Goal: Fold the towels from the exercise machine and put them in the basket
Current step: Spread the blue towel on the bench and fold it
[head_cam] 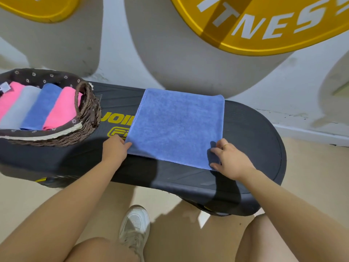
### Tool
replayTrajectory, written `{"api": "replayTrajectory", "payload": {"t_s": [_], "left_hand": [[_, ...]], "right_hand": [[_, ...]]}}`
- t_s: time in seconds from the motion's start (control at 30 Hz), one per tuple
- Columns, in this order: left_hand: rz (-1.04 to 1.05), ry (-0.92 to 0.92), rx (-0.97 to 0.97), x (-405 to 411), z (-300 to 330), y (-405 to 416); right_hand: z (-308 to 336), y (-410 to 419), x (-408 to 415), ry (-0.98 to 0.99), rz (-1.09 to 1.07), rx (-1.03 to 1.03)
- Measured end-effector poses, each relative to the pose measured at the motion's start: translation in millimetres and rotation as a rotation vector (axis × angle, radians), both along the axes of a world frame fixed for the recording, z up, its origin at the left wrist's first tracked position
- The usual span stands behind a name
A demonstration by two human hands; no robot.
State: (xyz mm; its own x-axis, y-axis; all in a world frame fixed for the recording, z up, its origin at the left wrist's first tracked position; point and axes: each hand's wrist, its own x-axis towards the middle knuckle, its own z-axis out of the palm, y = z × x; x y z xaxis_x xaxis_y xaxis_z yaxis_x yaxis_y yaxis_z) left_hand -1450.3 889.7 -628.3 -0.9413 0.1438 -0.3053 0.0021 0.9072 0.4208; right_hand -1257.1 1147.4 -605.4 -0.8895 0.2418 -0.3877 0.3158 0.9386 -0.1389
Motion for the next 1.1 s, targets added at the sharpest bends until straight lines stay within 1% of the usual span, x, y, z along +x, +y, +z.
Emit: {"api": "replayTrajectory", "payload": {"t_s": [0.07, 0.1, 0.2, 0.27, 0.37, 0.43, 0.47, 0.53, 0.6, 0.67, 0.7, 0.77, 0.83, 0.87, 0.93, 0.97, 1.0, 1.07, 1.1], "left_hand": [[0.006, -0.004, 0.041, 0.5, -1.0, -0.7], [0.029, -0.012, 0.074, 0.8, -1.5, -1.3], [0.116, -0.057, 0.149, -0.2, -2.8, -3.2], [0.109, -0.093, 0.137, -2.7, -2.2, -3.4], [-0.016, -0.085, 0.020, -0.6, 2.5, -1.9], [-0.025, -0.113, 0.029, 1.8, 3.6, -0.7], [0.006, -0.146, 0.076, 2.3, 3.4, -0.4], [0.152, -0.253, 0.257, 1.4, 4.1, -1.0], [0.295, -0.332, 0.435, 0.6, 9.5, -1.9], [0.355, -0.338, 0.537, -0.3, 14.2, -4.5], [0.360, -0.318, 0.561, -0.9, 14.2, -6.1], [0.298, -0.305, 0.562, -0.6, 17.5, -6.9], [0.229, -0.346, 0.570, 0.4, 21.2, -1.3], [0.243, -0.386, 0.578, 0.7, 23.7, 3.5], [0.349, -0.455, 0.540, -0.6, 28.7, 12.5], [0.345, -0.458, 0.492, -1.1, 30.7, 14.9], [0.265, -0.430, 0.424, -1.5, 32.3, 15.3], [-0.100, -0.317, 0.225, -0.7, 41.6, 10.0], [-0.287, -0.280, 0.081, 0.8, 46.8, 6.3]], "right_hand": [[-0.2, -3.7, 5.1, -0.035, 0.008, -0.077], [-0.1, -5.2, 6.4, -0.050, 0.011, -0.084], [-4.0, -6.9, 6.0, -0.047, 0.049, -0.007], [-8.9, -8.0, 4.9, -0.035, -0.029, -0.065], [-11.6, -8.3, 8.3, 0.017, -0.204, -0.212], [-10.5, -8.2, 13.6, 0.036, -0.213, -0.235], [-9.4, -8.6, 16.2, 0.031, -0.193, -0.253], [-5.8, -10.1, 18.1, 0.033, -0.171, -0.339], [-0.6, -9.4, 17.0, 0.052, -0.218, -0.442], [7.1, -6.7, 16.4, 0.081, -0.296, -0.508], [9.5, -5.0, 15.8, 0.090, -0.301, -0.516], [14.5, -2.4, 16.2, 0.070, -0.220, -0.439], [15.7, -2.6, 17.6, 0.041, -0.083, -0.287], [14.6, -4.0, 17.9, 0.039, -0.057, -0.214], [14.7, -10.2, 16.7, 0.077, -0.116, -0.107], [15.2, -12.4, 14.8, 0.104, -0.168, -0.077], [16.6, -13.6, 12.6, 0.121, -0.207, -0.067], [20.6, -12.9, 9.4, 0.128, -0.197, -0.087], [22.8, -11.3, 9.0, 0.105, -0.154, -0.105]]}}
